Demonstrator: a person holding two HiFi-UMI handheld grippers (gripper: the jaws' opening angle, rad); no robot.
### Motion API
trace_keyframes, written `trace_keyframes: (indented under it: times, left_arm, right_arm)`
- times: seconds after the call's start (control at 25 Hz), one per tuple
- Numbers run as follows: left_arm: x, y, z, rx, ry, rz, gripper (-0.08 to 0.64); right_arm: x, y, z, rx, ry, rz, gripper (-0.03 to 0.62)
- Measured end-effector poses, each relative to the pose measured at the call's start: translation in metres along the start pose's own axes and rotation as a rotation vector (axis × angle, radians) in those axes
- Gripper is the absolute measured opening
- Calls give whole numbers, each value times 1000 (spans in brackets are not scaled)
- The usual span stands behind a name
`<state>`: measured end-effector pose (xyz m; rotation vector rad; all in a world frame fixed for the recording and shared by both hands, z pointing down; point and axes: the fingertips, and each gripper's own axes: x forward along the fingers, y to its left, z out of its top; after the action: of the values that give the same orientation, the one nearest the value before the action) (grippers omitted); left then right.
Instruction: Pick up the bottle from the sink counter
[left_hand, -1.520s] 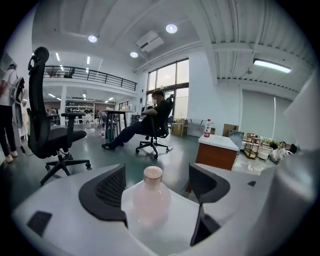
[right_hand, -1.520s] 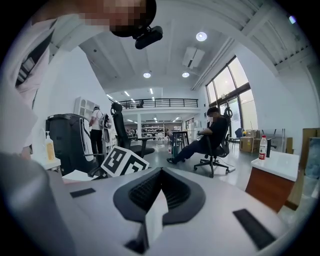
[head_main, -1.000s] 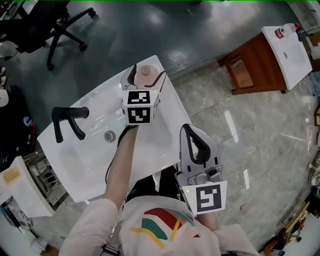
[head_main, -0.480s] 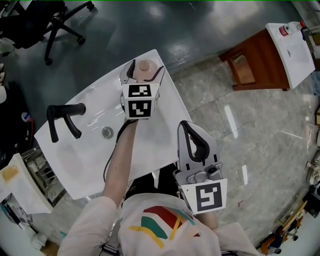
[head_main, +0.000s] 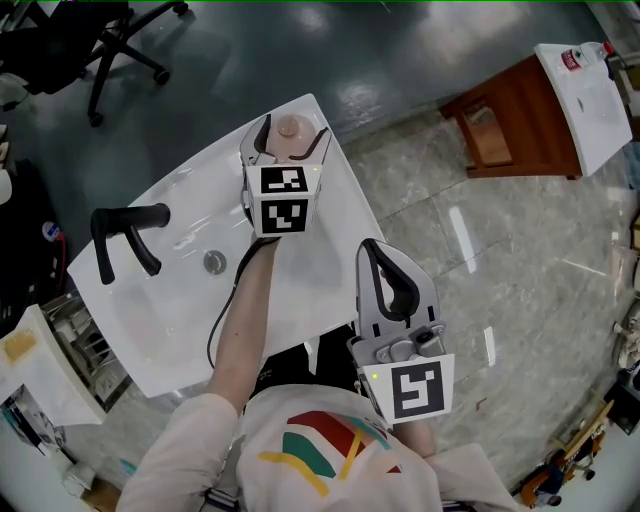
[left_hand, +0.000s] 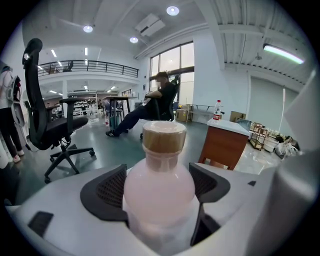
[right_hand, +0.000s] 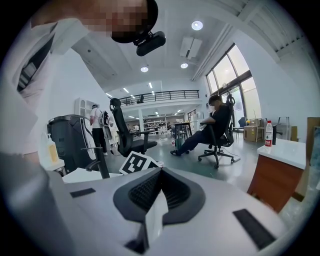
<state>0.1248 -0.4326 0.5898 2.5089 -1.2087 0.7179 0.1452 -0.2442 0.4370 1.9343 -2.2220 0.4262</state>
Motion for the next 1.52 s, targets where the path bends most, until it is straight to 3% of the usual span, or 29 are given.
trace_keyframes:
  times: [1.0, 1.24, 1.52]
  left_arm:
    - [-5, -1, 1, -30, 4, -29, 379]
    - [-19, 1, 24, -37, -57, -20, 379]
    - [-78, 10, 83, -24, -192, 4, 379]
  right_arm:
    - [-8, 14, 3, -37, -9, 42, 12]
    - [-12, 12, 7, -55, -6, 41, 11]
    - [-16, 28, 37, -95, -54, 65, 12]
